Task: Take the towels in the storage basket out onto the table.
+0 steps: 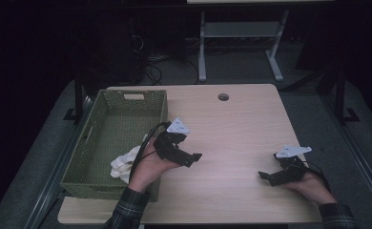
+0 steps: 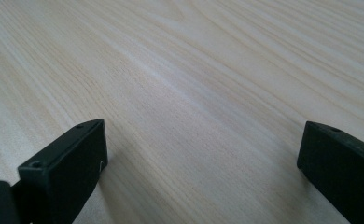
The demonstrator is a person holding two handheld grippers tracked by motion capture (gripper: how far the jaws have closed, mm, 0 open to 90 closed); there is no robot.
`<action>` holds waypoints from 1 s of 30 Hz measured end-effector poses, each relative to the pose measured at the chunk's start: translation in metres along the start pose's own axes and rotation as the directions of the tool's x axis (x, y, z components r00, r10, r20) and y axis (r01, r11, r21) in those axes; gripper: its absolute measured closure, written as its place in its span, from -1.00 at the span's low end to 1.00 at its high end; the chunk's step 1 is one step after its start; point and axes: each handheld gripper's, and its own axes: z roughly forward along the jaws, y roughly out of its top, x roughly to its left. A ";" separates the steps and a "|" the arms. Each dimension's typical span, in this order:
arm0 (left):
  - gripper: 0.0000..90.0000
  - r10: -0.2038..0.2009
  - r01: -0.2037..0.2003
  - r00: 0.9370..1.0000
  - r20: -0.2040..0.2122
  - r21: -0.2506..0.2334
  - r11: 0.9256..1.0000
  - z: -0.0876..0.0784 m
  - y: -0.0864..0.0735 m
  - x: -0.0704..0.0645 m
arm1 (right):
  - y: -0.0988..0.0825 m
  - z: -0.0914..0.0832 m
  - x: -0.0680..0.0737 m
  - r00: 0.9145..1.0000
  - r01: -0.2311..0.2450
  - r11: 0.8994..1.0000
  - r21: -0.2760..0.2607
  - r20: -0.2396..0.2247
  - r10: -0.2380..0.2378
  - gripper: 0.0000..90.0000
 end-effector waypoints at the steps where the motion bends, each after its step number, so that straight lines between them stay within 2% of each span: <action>1: -0.70 -0.004 0.004 1.000 0.002 -0.007 1.000 -0.001 -0.001 0.001 | 0.000 0.000 0.000 1.000 0.000 1.000 0.001 0.001 0.000 -0.98; 12: -0.70 -0.004 0.004 0.999 -0.035 -0.022 1.000 -0.023 -0.007 0.013 | 0.000 0.000 0.000 1.000 0.003 1.000 -0.001 0.000 -0.003 -0.98; 16: -0.70 -0.027 0.025 0.999 -0.046 -0.034 0.999 -0.031 -0.011 0.018 | 0.000 0.000 0.000 1.000 0.003 1.000 -0.001 -0.001 -0.003 -0.98; 30: -0.70 -0.078 0.076 0.992 -0.095 -0.029 0.997 -0.058 -0.028 0.037 | 0.000 0.000 0.000 1.000 0.002 1.000 0.000 -0.001 -0.002 -0.98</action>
